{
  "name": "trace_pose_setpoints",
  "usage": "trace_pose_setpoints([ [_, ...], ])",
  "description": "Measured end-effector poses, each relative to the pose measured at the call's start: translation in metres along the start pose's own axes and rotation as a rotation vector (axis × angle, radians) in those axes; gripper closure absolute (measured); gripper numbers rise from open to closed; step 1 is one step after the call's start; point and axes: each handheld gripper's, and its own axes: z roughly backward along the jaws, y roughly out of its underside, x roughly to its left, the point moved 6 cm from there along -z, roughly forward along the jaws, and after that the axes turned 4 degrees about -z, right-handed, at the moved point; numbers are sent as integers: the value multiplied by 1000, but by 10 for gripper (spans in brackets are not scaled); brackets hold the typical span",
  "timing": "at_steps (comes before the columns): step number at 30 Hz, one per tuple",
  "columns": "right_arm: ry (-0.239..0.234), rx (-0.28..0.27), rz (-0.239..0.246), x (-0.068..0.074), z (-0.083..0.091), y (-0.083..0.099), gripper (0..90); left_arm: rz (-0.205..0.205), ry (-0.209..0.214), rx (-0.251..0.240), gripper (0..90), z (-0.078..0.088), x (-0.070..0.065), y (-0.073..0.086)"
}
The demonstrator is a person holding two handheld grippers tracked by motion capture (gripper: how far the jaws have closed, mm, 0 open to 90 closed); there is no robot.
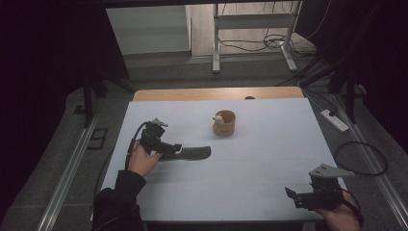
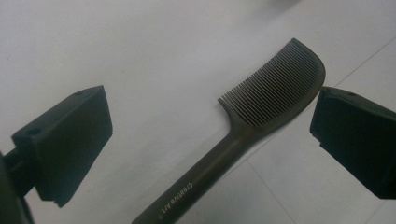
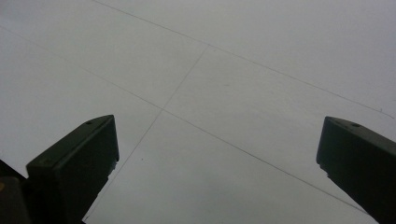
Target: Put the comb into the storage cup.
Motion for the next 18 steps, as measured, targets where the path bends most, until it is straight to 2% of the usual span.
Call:
trace_pose_setpoints([
  [6, 1, 0, -1, 0, 0, 0, 0, -3, -1, 8, 0, -5, 1, -5],
  [12, 2, 3, -2, 0, 0, 0, 0, -20, -36, 30, 24, -10, 2, -7],
  [15, 2, 3, 0, 0, 0, 0, 0, -24, -33, 28, 144, -9, 2, -7],
  [18, 2, 3, 0, 0, 0, 0, 0, -27, -23, 25, 329, -7, 2, -6],
])
